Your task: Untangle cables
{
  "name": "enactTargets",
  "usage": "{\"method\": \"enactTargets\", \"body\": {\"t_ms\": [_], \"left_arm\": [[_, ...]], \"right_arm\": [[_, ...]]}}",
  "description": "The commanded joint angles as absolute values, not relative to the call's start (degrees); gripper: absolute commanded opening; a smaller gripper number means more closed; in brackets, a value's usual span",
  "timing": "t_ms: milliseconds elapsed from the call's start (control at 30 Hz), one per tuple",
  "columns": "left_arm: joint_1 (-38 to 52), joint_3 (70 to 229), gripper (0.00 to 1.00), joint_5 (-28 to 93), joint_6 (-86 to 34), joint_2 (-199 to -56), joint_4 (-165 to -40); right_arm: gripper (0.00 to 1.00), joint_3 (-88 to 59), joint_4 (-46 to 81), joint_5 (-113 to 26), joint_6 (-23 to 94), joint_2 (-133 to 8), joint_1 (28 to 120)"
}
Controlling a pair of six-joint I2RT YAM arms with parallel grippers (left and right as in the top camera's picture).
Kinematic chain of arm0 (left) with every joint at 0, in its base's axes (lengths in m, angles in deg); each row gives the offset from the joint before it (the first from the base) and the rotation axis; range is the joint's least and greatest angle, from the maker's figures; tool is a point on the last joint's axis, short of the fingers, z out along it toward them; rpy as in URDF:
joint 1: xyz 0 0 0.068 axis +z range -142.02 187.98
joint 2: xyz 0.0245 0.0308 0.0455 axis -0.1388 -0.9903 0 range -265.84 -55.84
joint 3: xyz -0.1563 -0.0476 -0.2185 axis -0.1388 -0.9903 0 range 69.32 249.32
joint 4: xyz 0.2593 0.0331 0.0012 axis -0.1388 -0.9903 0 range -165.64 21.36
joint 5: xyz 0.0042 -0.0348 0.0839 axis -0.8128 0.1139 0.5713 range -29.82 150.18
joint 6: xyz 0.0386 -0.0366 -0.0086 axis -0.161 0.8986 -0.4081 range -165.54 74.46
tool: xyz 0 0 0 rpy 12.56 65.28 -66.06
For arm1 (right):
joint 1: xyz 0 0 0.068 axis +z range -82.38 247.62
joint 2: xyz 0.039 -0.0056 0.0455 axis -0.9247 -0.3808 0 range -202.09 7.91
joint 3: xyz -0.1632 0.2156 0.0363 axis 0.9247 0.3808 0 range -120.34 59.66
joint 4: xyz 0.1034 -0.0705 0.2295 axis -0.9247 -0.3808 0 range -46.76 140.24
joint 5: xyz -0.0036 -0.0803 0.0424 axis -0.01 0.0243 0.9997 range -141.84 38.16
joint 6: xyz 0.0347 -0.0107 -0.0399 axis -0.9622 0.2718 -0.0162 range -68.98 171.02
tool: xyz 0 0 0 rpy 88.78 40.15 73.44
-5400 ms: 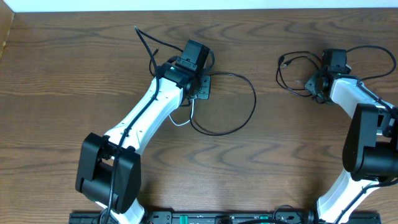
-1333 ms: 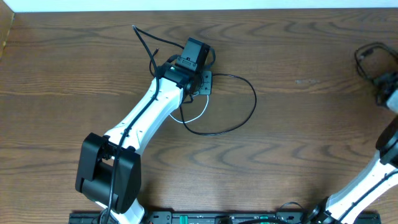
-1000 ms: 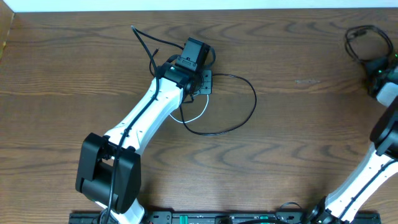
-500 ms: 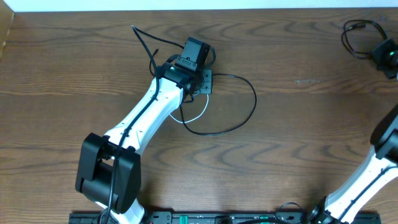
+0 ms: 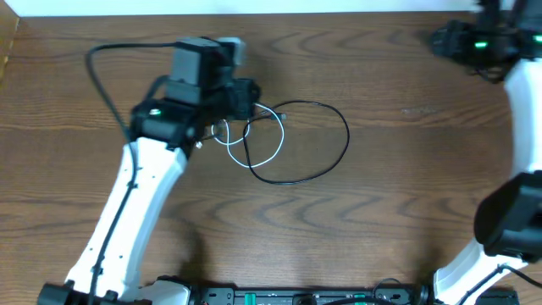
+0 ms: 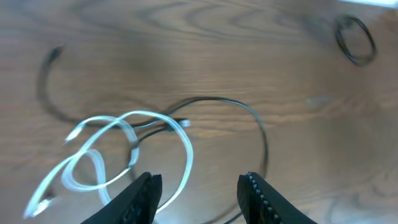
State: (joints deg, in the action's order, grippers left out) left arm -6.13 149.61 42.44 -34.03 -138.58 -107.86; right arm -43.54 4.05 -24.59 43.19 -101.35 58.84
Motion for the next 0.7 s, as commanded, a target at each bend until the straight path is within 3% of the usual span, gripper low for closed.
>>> {"method": "enactTargets", "body": {"t_ms": [0, 133, 267, 400, 667], "left_arm": [[0.5, 150.2, 0.45, 41.4, -31.9, -137.8, -111.9], [8.0, 150.2, 0.46, 41.4, -31.9, -137.9, -116.1], [13.4, 150.2, 0.53, 41.4, -31.9, -137.9, -117.7], [15.4, 150.2, 0.6, 41.4, -32.0, -137.9, -118.4], [15.4, 150.2, 0.63, 44.8, -32.4, -137.9, -120.8]], "right_arm": [[0.65, -43.3, 3.5, -24.7, 48.0, -102.5, 67.1], [0.66, -43.3, 4.5, -28.3, 48.0, -105.4, 77.3], [0.7, -43.3, 7.9, -28.3, 48.0, -109.7, 85.8], [0.77, -43.3, 12.3, -27.8, 50.0, -113.6, 92.6], [0.77, -43.3, 20.1, -28.0, 52.8, -120.8, 103.2]]}}
